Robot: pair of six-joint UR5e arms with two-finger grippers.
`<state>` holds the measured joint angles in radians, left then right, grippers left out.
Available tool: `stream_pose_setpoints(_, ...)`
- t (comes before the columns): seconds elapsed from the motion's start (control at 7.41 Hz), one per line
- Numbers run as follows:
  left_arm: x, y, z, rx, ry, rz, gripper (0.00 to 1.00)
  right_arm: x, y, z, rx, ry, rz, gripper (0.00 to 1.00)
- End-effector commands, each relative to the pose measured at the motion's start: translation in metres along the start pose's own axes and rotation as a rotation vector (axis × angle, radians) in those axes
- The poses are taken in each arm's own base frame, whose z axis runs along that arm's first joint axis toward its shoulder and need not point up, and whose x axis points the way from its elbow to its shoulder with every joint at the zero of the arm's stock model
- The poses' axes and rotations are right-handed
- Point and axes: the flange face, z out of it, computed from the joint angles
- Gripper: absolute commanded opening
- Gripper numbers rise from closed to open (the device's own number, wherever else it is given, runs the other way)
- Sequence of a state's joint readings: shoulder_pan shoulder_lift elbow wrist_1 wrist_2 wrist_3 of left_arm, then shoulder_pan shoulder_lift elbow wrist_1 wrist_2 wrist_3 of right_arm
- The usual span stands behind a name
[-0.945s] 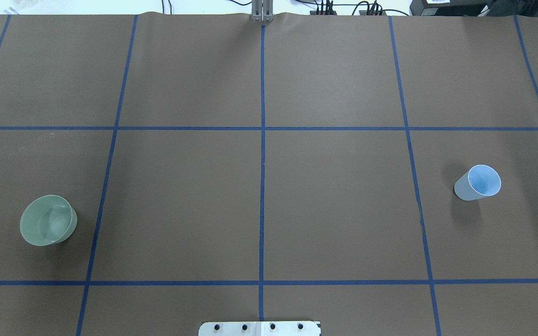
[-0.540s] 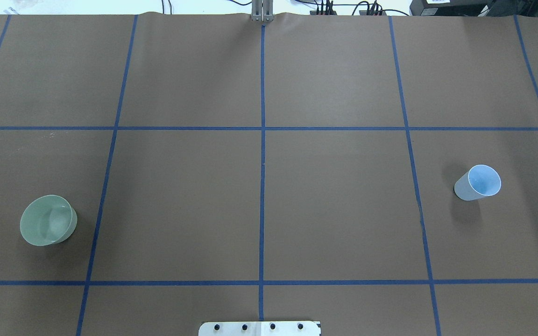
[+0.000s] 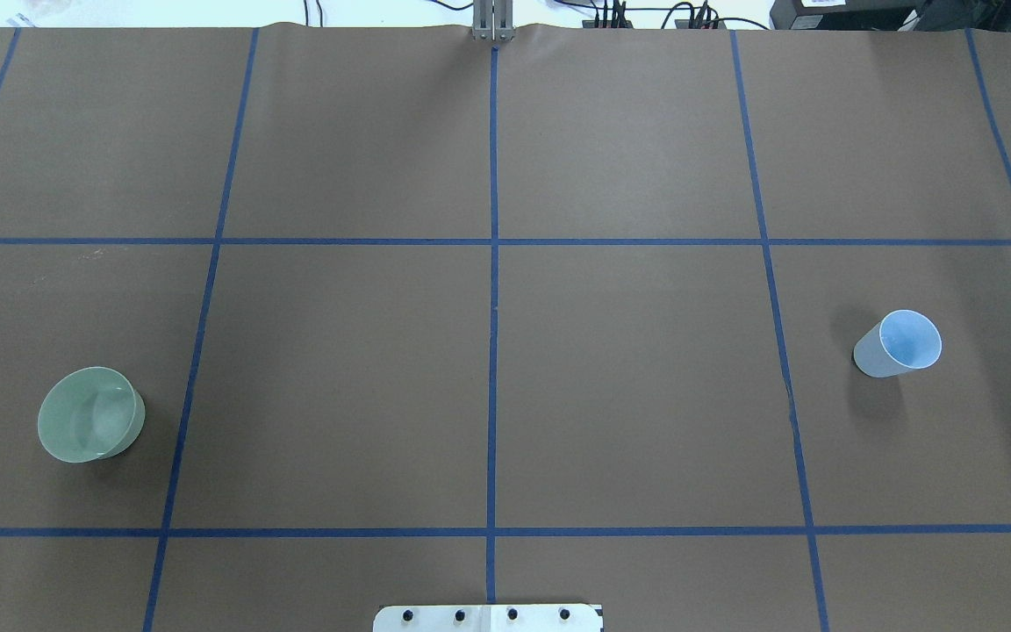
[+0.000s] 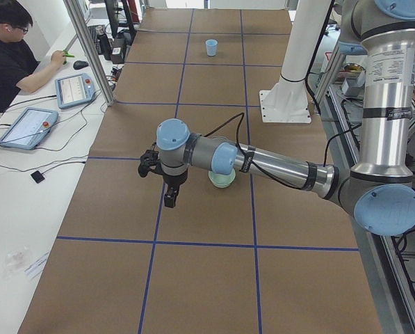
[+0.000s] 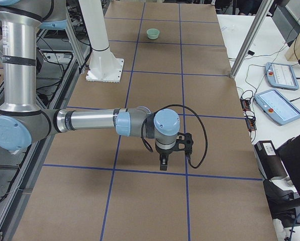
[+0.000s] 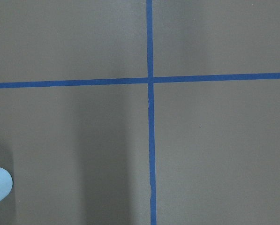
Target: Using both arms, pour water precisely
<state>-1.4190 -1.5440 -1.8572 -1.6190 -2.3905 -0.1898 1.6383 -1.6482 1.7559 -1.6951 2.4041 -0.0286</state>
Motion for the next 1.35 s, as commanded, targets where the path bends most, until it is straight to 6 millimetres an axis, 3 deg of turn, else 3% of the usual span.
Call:
stream_pose_setpoints(0.0,0.060,0.028,0.050,0.007,0.066,-0.121,1.00,0.000,0.000,0.000,0.001,0.000,-0.001,0.99)
stream_pose_setpoints(0.4,0.119,0.097,0.137,-0.002,0.042,-0.156,0.99,0.000,0.000,0.000,0.002,0.002,-0.004,0.99)
stream_pose_setpoints(0.81,0.134,0.120,0.172,-0.088,0.025,-0.119,0.99,0.002,0.001,0.001,-0.003,0.006,0.000,0.99)
stream_pose_setpoints(1.21,0.135,0.129,0.189,-0.123,0.015,-0.106,0.99,0.002,0.001,0.002,-0.004,0.006,0.002,0.99)
